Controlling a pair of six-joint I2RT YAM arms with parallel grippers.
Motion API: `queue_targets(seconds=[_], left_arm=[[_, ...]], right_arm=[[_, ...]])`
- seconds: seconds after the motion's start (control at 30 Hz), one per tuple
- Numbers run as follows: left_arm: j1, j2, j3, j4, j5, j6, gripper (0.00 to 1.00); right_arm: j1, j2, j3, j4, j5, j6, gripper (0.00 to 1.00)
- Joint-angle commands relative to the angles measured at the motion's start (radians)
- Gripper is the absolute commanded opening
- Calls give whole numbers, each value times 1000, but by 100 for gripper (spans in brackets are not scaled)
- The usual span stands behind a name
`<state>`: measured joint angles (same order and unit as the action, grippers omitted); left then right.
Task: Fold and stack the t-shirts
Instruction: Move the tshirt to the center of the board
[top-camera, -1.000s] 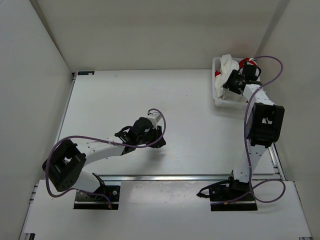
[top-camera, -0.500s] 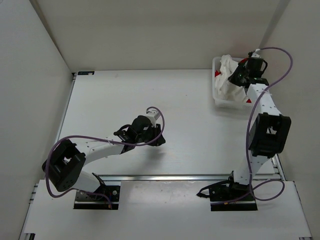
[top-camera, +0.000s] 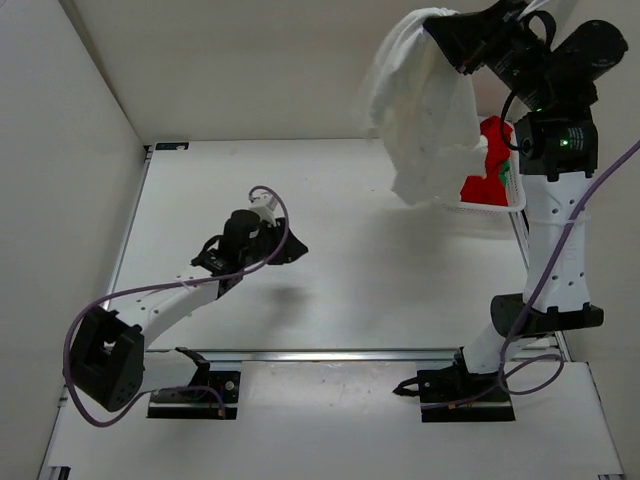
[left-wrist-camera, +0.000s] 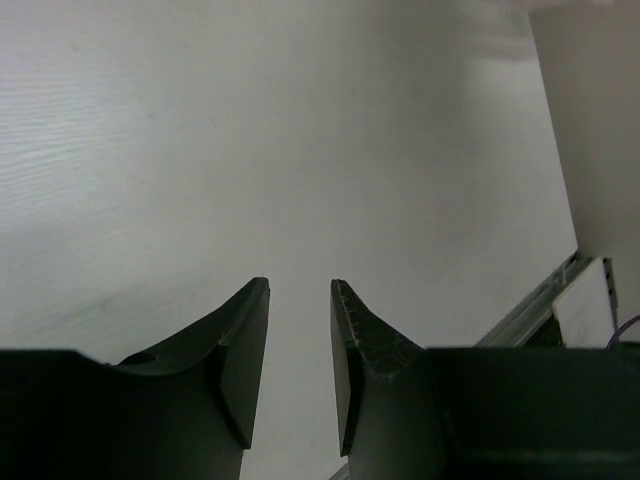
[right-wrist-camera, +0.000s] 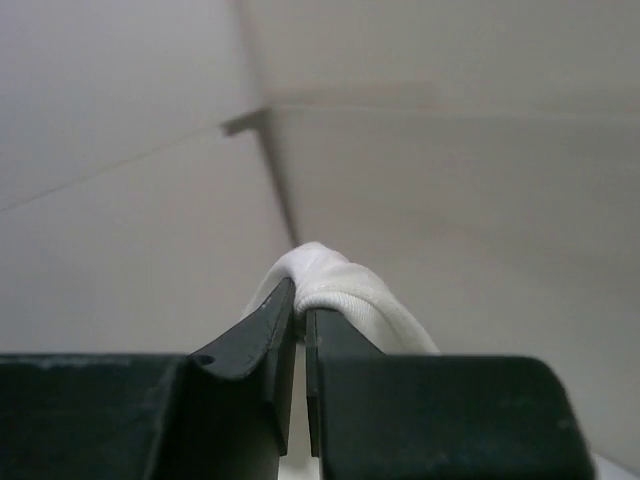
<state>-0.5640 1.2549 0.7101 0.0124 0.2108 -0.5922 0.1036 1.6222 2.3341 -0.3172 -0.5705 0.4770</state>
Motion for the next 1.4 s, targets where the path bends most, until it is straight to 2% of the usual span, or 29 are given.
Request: queue_targets(seconds=[0.0,0.07,0.13,0.2,0.23,0.3,0.33,0.4,0.5,0.63,0.7,0.73,0.8,0.83,0.87,0.9,0.93,0.97,1.0,1.03,1.07,1.13,1.2,1.27,1.3,1.33,1.37], left_arm=[[143,-93,-29,-12,61,-34,42],[212,-144,-57,-12,82,-60,43],[298,-187,-90,-12,99,-72,43],[401,-225,-109,-40,114,-80,45],[423,-250,-112,-49,117,-77,45],[418,-252,-104,-83,81,-52,45],[408,-253,-97,-101,62,-47,45],[397,-253,-118,-95,55,-52,45],[359,-242,-149,-94,18,-55,45],[270,-187,-149,-104,-63,-55,46],[230,-161,-164,-63,-91,-83,47],[213,-149,-169,-60,-112,-87,47],[199,-94,-163,-22,-119,-110,49],[193,-68,-161,-5,-126,-113,50],[185,-54,-150,9,-142,-116,50],[182,-39,-143,11,-146,-110,50],[168,-11,-126,15,-172,-112,50],[165,18,-114,26,-188,-110,51],[159,43,-104,40,-194,-112,52],[162,58,-97,43,-191,-110,53],[155,87,-81,50,-194,-112,53],[150,139,-57,58,-189,-109,55],[139,199,-22,63,-189,-103,55],[127,247,6,54,-197,-92,55],[122,271,20,55,-186,-90,56],[122,293,23,57,-185,-92,56],[122,299,23,63,-174,-96,56]], right_arm=[[-42,-30,-22,288,-267,208,0],[-102,-73,-207,451,-352,340,0],[-102,-108,-342,509,-419,336,0],[-128,-163,-604,576,-472,318,0],[-139,-214,-689,666,-482,324,0],[-165,-275,-1019,766,-500,337,0],[-191,-304,-1088,794,-503,327,0],[-219,-335,-1354,884,-523,307,0],[-330,-340,-1560,917,-467,331,0],[-394,-262,-1604,805,-421,318,1],[-383,-259,-1593,724,-361,257,16],[-375,-268,-1583,654,-312,233,21],[-316,-280,-1502,488,-197,111,38],[-280,-304,-1460,377,-101,47,47],[-256,-314,-1423,268,25,2,60],[-213,-327,-1417,218,96,-23,67],[-173,-352,-1385,134,250,-53,70],[-145,-375,-1380,63,405,-73,69],[-104,-405,-1380,56,449,-87,63],[-64,-418,-1394,58,481,-104,47],[-39,-438,-1415,75,439,-106,41],[66,-441,-1446,89,393,-116,21],[172,-418,-1473,81,435,-126,11],[260,-391,-1487,31,596,-126,13],[293,-383,-1493,-2,674,-121,23],[301,-399,-1500,-2,701,-107,37],[298,-410,-1518,3,690,-103,42]])
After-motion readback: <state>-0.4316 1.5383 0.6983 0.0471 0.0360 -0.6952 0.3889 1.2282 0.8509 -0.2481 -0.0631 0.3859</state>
